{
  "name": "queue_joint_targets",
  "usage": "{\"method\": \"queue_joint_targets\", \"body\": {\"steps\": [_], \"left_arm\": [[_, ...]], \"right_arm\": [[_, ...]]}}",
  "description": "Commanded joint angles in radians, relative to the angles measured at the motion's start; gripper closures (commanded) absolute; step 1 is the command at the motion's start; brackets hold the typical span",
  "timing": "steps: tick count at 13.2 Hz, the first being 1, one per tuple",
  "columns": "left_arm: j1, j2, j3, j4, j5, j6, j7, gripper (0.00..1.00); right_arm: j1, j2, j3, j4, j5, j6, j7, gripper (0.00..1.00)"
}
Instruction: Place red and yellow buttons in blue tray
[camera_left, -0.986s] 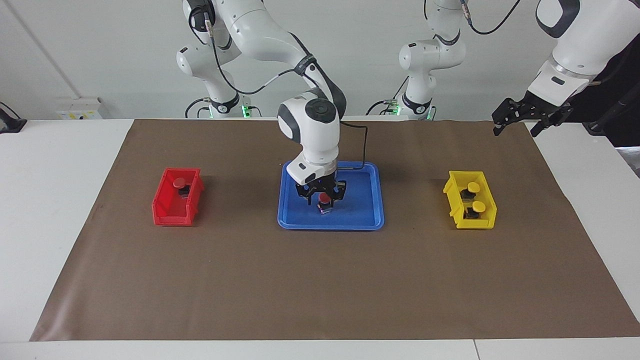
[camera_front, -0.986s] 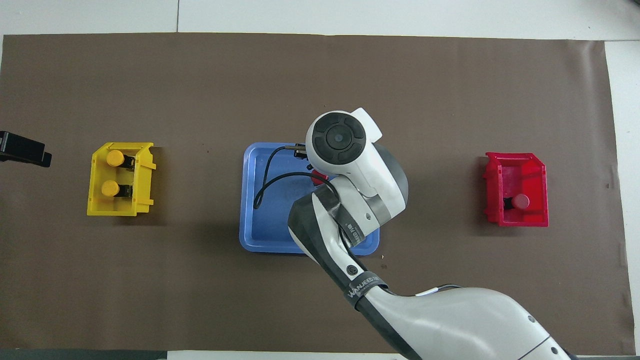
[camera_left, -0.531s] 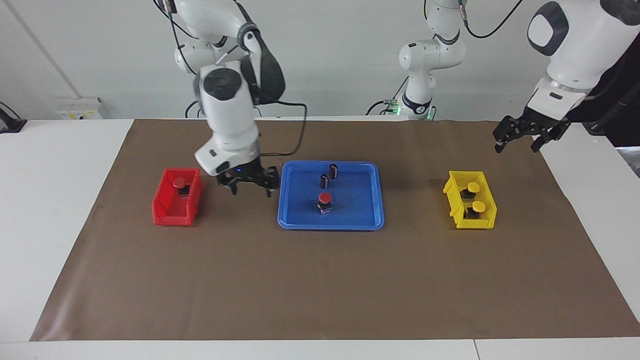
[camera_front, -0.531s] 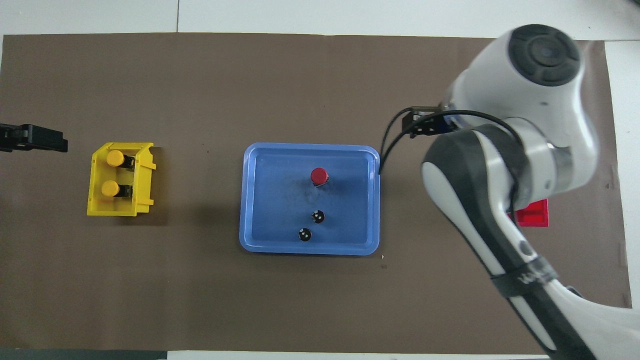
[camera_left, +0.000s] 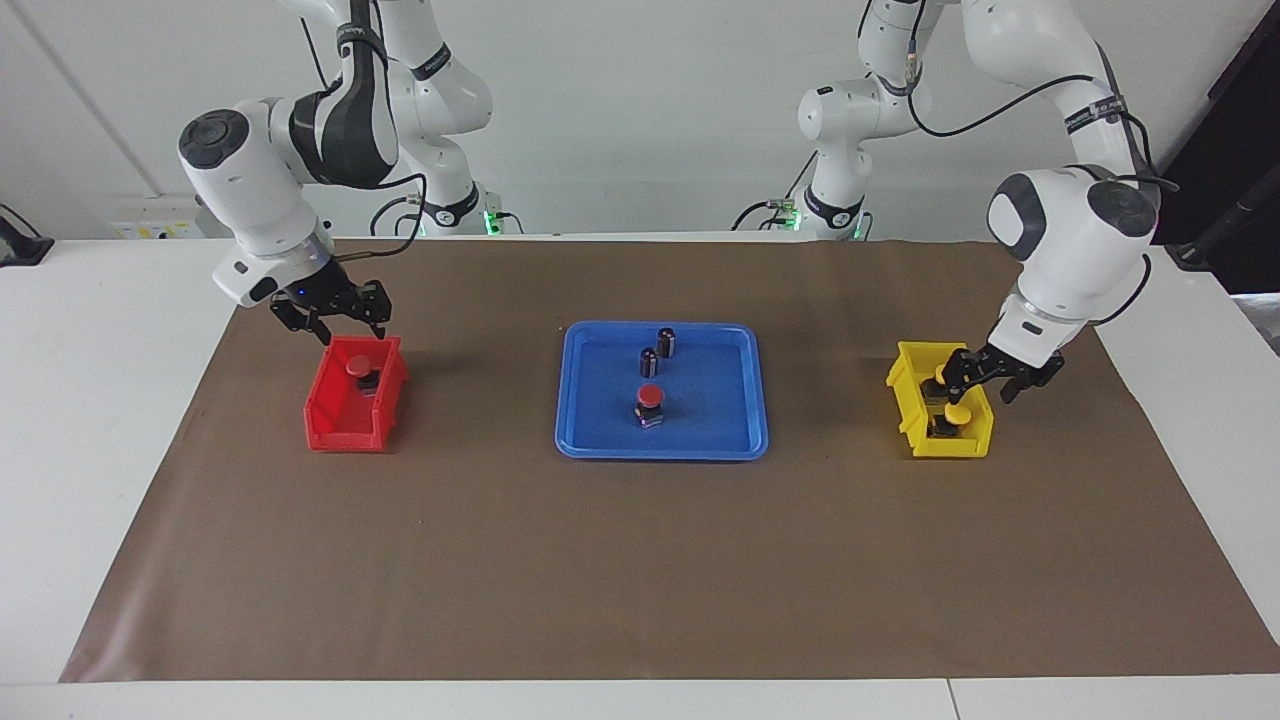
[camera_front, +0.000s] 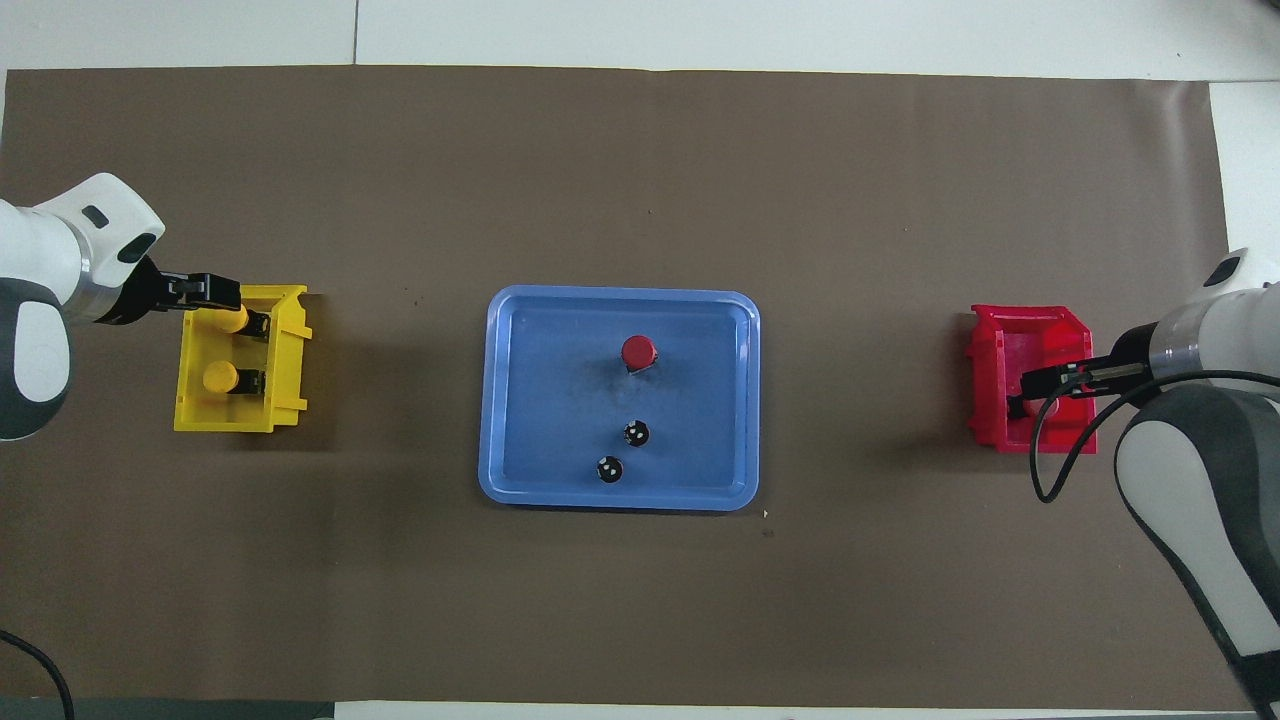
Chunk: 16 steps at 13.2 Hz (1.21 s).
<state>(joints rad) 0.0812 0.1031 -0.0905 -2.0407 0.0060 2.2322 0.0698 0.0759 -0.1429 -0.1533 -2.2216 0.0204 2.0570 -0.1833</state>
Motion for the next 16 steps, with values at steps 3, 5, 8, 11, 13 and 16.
{"method": "queue_joint_targets", "body": {"steps": [3,5,8,11,13,16], "left_arm": [[0.005,0.001,-0.006,-0.032,0.017,0.043,-0.025,0.22],[0.000,0.004,-0.006,-0.048,0.017,0.058,-0.027,0.22],[-0.008,0.004,-0.006,-0.084,0.015,0.101,-0.048,0.22],[-0.008,0.004,-0.008,-0.092,0.015,0.104,-0.050,0.31],[-0.009,0.027,-0.008,-0.093,0.015,0.134,-0.071,0.58],[-0.009,0.024,-0.009,-0.067,0.015,0.100,-0.077,0.98]], "right_arm": [[-0.053,0.029,0.015,-0.061,0.015,0.130,-0.061,0.35],[-0.057,0.039,0.015,-0.079,0.015,0.160,-0.062,0.35],[-0.065,0.045,0.015,-0.111,0.015,0.205,-0.057,0.36],[-0.083,0.051,0.015,-0.136,0.015,0.223,-0.071,0.36],[-0.080,0.049,0.017,-0.150,0.015,0.232,-0.070,0.37],[-0.087,0.040,0.015,-0.191,0.015,0.276,-0.082,0.39]]}}
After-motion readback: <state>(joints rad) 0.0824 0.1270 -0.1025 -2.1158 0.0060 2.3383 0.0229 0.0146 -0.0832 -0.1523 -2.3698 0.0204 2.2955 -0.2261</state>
